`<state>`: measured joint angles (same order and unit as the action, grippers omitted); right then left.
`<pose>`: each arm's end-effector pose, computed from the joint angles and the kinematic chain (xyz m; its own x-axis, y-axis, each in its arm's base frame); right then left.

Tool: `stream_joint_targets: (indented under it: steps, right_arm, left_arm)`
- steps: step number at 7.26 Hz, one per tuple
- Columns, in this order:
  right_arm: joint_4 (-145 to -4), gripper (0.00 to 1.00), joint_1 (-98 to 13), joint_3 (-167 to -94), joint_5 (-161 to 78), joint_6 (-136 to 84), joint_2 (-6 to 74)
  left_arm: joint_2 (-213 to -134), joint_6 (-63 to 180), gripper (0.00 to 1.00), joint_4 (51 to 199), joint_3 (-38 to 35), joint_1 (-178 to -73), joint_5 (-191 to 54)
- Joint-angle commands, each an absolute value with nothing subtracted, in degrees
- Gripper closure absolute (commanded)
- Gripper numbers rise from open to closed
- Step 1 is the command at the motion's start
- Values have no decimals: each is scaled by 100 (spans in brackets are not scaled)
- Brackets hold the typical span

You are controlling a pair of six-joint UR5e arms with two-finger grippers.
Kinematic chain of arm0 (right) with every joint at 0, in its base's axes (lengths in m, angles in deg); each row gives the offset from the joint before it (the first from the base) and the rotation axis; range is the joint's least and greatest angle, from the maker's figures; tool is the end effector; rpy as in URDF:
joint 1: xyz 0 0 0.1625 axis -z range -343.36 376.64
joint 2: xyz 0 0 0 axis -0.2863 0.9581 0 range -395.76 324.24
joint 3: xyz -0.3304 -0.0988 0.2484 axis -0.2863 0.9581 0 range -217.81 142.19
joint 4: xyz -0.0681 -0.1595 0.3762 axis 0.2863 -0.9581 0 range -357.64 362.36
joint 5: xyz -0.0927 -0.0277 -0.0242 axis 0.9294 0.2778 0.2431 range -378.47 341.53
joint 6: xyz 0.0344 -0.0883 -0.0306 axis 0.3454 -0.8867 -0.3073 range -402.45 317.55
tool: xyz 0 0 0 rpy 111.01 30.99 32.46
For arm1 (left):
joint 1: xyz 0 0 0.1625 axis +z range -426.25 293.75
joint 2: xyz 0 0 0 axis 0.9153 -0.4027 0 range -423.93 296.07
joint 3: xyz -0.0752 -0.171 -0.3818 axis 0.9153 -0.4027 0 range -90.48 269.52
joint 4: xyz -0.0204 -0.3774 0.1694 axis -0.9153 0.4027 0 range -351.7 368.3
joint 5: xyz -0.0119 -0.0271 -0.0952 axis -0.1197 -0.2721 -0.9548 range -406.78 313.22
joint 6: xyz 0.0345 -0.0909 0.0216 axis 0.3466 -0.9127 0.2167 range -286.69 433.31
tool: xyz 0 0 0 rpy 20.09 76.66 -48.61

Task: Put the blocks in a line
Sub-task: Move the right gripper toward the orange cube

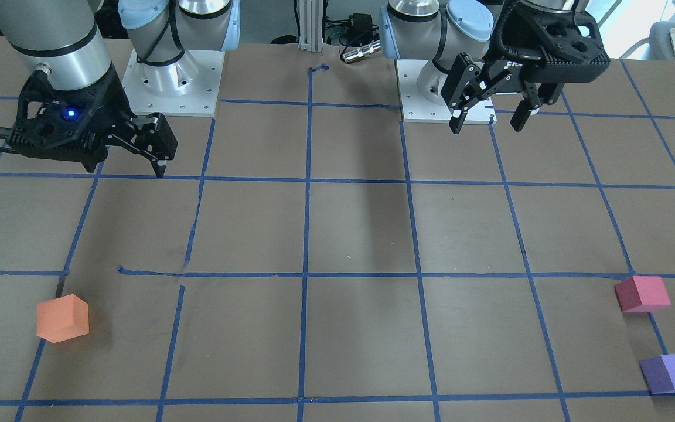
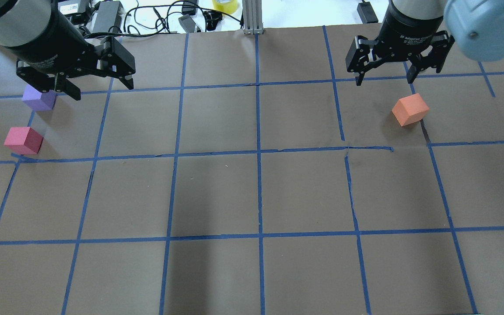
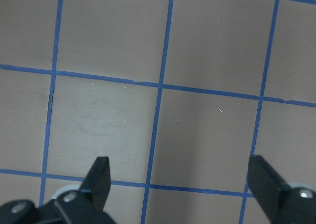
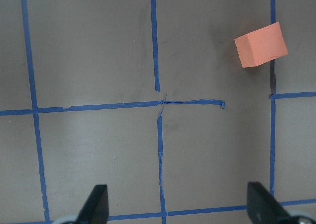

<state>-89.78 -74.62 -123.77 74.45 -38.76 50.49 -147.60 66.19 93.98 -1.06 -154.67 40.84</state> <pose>0.1398 -0.5209 0.4935 -0.9979 0.0444 0.0480 0.0422 0.9981 -0.0457 -0.1248 -0.4625 0.5437 -0.9879 -0.1422 0.0622 -0.1508 0.9741 -0.1684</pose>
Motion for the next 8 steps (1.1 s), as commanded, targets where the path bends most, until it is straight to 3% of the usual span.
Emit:
stream_joint_targets:
  steps: [1, 5, 8]
  right_arm:
    - [-8983, 0, -7459, -12377, 7469, -3884, 5073]
    - [-9044, 0, -7459, -12385, 7496, -4172, 5046]
    - [-8966, 0, -6768, -12394, 7487, -4464, 4863]
  left_arm:
    - [-14760, 6619, 0, 9399, -109, -15467, 4084]
    - [-14655, 6601, 0, 9303, -128, -15450, 3997]
    - [-14575, 6680, 0, 9364, -188, -15476, 4083]
